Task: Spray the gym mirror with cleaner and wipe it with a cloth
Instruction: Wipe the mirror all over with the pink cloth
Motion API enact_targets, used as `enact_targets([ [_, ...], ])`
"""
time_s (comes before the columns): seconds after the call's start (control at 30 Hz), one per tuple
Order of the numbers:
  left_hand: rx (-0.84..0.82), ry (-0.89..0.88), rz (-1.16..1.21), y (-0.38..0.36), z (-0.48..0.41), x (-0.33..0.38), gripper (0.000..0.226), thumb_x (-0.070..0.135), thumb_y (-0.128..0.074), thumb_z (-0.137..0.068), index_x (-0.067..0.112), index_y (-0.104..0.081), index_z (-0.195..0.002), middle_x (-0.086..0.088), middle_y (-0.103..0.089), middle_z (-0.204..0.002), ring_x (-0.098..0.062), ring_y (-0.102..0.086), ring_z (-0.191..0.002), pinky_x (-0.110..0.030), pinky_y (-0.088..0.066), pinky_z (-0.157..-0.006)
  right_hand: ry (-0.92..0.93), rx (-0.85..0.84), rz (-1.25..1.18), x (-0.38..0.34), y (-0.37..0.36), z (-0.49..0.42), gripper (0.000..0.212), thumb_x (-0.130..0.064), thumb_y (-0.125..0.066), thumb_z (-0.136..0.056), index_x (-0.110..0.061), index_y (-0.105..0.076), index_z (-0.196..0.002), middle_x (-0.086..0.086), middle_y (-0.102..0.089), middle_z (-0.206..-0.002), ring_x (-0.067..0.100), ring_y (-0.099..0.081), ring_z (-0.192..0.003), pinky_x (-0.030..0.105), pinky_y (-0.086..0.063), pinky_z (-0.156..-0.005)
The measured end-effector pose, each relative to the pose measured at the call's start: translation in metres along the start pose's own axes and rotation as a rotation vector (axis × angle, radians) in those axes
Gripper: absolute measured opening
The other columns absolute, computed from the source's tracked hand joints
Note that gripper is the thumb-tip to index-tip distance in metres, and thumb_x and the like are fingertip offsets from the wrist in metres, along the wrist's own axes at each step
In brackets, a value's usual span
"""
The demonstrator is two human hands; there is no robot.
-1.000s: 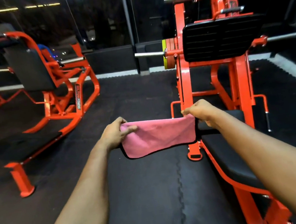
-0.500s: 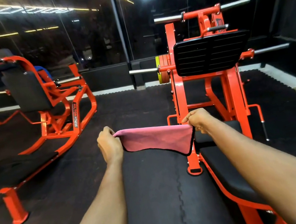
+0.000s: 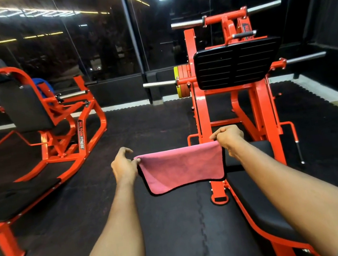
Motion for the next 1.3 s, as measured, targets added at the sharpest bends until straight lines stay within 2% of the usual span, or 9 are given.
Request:
enact_targets([
  [0.17, -0.232, -0.041, -0.092, -0.023, -0.016, 0.013, 0.031, -0.001, -0.057, -0.099, 0.020, -0.071, -0.081, -0.005, -0.067, -0.074, -0.022, -0.059, -0.073, -0.022, -0.041, -0.056, 0.043, -0.102, 0.052, -0.001, -0.004, -0.017, 0.022, -0.002, -0.068, -0.090, -0.017, -0.084, -0.090, 0.006, -0.076, -0.111, 0.023, -0.067, -0.108, 0.031, -0.053, -0.095],
  [0.27, -0.407, -0.025, 0.006, -0.040, -0.010, 0.029, 0.012, 0.002, -0.065, -0.100, 0.010, -0.072, -0.103, -0.001, -0.067, -0.085, -0.012, -0.057, -0.077, -0.009, -0.040, -0.054, 0.061, -0.085, 0.102, -0.001, -0.001, -0.029, 0.021, 0.000, -0.070, -0.090, -0.016, -0.083, -0.090, 0.007, -0.076, -0.109, 0.023, -0.068, -0.106, 0.028, -0.053, -0.090],
  [0.4, -0.655, -0.035, -0.073, -0.069, 0.003, 0.041, 0.031, -0.005, -0.080, -0.084, 0.014, -0.072, -0.108, -0.006, -0.070, -0.097, -0.013, -0.063, -0.092, -0.018, -0.048, -0.078, 0.059, -0.040, 0.127, -0.001, 0.015, -0.050, 0.010, -0.004, -0.078, -0.090, -0.013, -0.083, -0.089, 0.007, -0.076, -0.104, 0.024, -0.069, -0.102, 0.031, -0.057, -0.087],
  [0.53, -0.421, -0.042, -0.200, -0.064, -0.013, 0.045, 0.021, -0.004, -0.081, -0.082, 0.016, -0.077, -0.083, -0.003, -0.072, -0.079, -0.015, -0.064, -0.078, -0.022, -0.048, -0.069, 0.046, -0.006, 0.146, 0.002, 0.028, -0.065, 0.009, -0.002, -0.079, -0.089, -0.009, -0.083, -0.087, 0.010, -0.076, -0.099, 0.022, -0.069, -0.088, 0.032, -0.059, -0.080],
  [0.67, -0.136, -0.056, -0.170, -0.052, -0.016, 0.056, 0.009, 0.002, -0.076, -0.088, 0.011, -0.079, -0.088, -0.007, -0.072, -0.084, -0.017, -0.063, -0.083, -0.023, -0.041, -0.073, 0.071, -0.010, 0.179, -0.001, 0.025, -0.065, 0.006, -0.010, -0.082, -0.087, -0.015, -0.083, -0.087, 0.011, -0.077, -0.101, 0.028, -0.072, -0.096, 0.036, -0.060, -0.087],
  [0.8, -0.086, -0.137, -0.077, -0.045, -0.026, 0.058, 0.018, 0.009, -0.068, -0.094, 0.021, -0.072, -0.083, -0.003, -0.071, -0.085, -0.023, -0.065, -0.087, -0.027, -0.039, -0.075, 0.167, -0.032, 0.064, -0.004, 0.012, -0.057, 0.019, -0.021, -0.072, -0.095, -0.029, -0.069, -0.079, -0.001, -0.073, -0.092, 0.029, -0.071, -0.095, 0.049, -0.058, -0.091],
  [0.93, -0.030, -0.257, 0.092, -0.023, -0.045, 0.062, 0.032, 0.042, -0.061, -0.094, 0.016, -0.059, -0.076, -0.003, -0.062, -0.085, -0.025, -0.058, -0.086, -0.042, -0.044, -0.079, 0.262, 0.014, -0.160, -0.020, 0.006, -0.042, 0.011, -0.021, -0.057, -0.106, -0.022, -0.065, -0.098, -0.005, -0.067, -0.095, 0.022, -0.066, -0.098, 0.038, -0.056, -0.084],
  [1.13, 0.182, -0.358, 0.278, 0.018, -0.056, 0.084, 0.043, 0.031, -0.051, -0.109, 0.002, -0.052, -0.077, -0.003, -0.053, -0.070, -0.017, -0.046, -0.067, -0.037, -0.038, -0.068, 0.314, 0.260, -0.249, -0.059, -0.004, -0.013, 0.019, -0.016, -0.048, -0.109, -0.009, -0.065, -0.107, 0.004, -0.063, -0.105, 0.015, -0.051, -0.095, 0.023, -0.035, -0.077],
  [1.3, 0.167, -0.304, 0.217, 0.032, -0.079, 0.067, 0.052, 0.037, -0.053, -0.107, 0.000, -0.047, -0.070, -0.002, -0.047, -0.064, -0.020, -0.042, -0.064, -0.038, -0.025, -0.064, 0.147, 0.218, -0.120, -0.049, -0.037, -0.015, 0.039, -0.031, -0.046, -0.111, 0.001, -0.067, -0.105, 0.019, -0.066, -0.107, 0.030, -0.056, -0.094, 0.031, -0.035, -0.077],
])
Point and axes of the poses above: each hand's wrist, its own z-axis away from the middle knuckle, its own y-axis out of the back of the hand, x = y × z, the point moved 10 cm from there along -z, towards the middle knuckle
